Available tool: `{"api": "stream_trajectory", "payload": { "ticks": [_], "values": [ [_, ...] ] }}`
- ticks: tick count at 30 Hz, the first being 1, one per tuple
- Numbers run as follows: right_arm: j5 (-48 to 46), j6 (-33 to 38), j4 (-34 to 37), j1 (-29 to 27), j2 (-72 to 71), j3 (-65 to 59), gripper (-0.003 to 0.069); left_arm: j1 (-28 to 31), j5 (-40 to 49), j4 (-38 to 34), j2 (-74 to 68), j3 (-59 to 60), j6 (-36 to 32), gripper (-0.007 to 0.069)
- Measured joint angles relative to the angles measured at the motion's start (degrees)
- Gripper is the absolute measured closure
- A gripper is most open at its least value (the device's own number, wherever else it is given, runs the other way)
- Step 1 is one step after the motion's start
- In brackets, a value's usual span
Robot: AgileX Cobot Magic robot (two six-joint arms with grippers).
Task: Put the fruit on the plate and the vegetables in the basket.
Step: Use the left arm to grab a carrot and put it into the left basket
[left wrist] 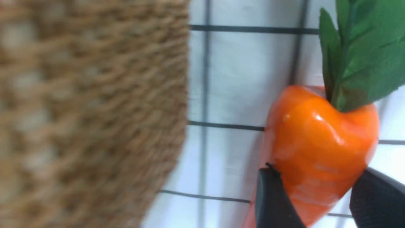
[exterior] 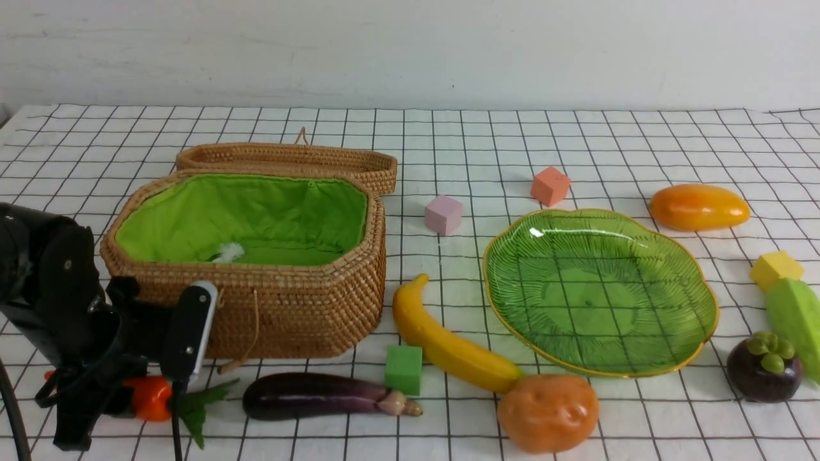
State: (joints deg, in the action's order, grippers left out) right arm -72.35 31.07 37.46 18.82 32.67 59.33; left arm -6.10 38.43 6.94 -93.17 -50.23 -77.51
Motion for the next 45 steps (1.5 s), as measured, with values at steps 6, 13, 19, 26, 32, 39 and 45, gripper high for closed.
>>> {"api": "stream_trajectory", "payload": {
  "ticks": [6,13,19,26,32,39,45],
  "values": [
    [0.0,0.0,-0.1,0.0,0.0,0.0,0.0489,0.0,4.1,-6.1,-0.4,1.8,0.0,0.0218],
    [0.0,0.0,-0.1,0.0,0.0,0.0,0.0487,0.0,0.7,-7.5,-0.4,5.1,0.0,0.0133],
    [0.0,0.0,-0.3,0.0,0.0,0.0,0.0483,0.0,0.3,-8.9,-0.1,5.6,3.3,0.0269],
    [0.0,0.0,-0.4,0.0,0.0,0.0,0.0478,-2.4,5.9,-10.3,10.7,5.5,9.8,0.0263],
    [6.9,-1.6,-0.2,0.1,0.0,0.0,0.0473,-6.0,5.3,-10.7,24.4,-3.5,14.9,0.0263],
    [19.1,-4.2,-0.1,0.2,0.0,0.0,0.0466,-6.3,3.5,-9.1,17.5,-19.4,17.0,0.0263],
    [18.6,-4.6,0.1,0.2,0.0,0.0,0.0466,-6.3,-4.7,-10.8,4.0,-26.5,17.4,0.0263]
  ]
}}
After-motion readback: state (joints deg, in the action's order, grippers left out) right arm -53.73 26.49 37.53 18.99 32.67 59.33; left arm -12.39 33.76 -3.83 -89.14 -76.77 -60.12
